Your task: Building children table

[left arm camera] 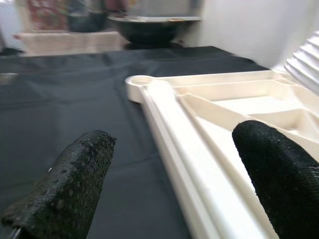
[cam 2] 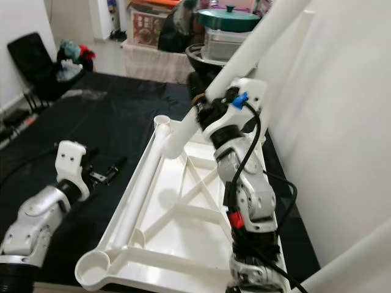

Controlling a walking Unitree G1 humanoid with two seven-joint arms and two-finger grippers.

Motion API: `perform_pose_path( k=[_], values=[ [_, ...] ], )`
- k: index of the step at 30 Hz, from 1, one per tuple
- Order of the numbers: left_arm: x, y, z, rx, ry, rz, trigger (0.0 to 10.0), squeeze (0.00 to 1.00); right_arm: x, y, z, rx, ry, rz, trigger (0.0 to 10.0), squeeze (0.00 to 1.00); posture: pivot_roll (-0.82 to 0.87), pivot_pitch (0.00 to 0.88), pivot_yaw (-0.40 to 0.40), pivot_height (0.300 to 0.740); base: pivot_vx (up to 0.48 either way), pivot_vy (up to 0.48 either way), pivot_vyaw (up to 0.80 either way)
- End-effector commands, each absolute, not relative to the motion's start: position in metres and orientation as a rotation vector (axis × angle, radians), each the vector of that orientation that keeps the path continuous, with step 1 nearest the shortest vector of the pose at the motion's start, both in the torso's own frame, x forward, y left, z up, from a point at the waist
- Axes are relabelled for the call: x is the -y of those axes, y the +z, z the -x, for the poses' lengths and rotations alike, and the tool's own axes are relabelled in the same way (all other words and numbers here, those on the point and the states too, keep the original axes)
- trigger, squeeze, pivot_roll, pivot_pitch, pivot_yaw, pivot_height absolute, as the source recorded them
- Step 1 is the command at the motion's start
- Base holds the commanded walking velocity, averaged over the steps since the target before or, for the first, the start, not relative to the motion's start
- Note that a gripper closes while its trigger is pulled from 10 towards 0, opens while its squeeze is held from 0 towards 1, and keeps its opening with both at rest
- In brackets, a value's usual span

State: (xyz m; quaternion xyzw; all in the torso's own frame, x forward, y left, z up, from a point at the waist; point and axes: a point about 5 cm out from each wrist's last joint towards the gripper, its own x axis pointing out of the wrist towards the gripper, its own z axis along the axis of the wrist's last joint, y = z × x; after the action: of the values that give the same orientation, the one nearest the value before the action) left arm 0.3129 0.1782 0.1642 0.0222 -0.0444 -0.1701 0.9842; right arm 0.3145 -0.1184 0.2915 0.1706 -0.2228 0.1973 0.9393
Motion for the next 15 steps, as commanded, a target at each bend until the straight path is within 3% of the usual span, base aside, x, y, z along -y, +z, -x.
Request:
perform_pose_path(
  k=[1,8,10,15],
  values=[
    [-0.1697,0.1661,-0.3104,0.096,-0.387,-0.023,10.0,0.0,0.1212,0.2979,-0.3104,0.489,0.396,-0.335,0.0,0.0,0.07,0.0,-0.101,0.74,0.0,0.0,-0.8],
    [-0.1686,0.1639,-0.3098,0.085,-0.396,-0.006,10.0,0.0,0.1209,0.2937,-0.3105,0.471,0.381,-0.359,0.0,0.0,0.07,0.0,-0.1,0.74,0.0,0.427,-0.74],
    [-0.1665,0.1653,-0.3083,0.096,-0.403,-0.003,10.0,0.0,0.1229,0.2938,-0.3099,0.478,0.369,-0.334,0.0,0.0,0.07,0.0,-0.1,0.74,0.0,0.476,0.0],
    [-0.1653,0.1673,-0.3076,0.111,-0.405,-0.01,10.0,0.0,0.1257,0.294,-0.3101,0.475,0.365,-0.329,0.0,0.0,0.07,0.0,-0.102,0.74,0.0,0.0,0.0]
  ],
)
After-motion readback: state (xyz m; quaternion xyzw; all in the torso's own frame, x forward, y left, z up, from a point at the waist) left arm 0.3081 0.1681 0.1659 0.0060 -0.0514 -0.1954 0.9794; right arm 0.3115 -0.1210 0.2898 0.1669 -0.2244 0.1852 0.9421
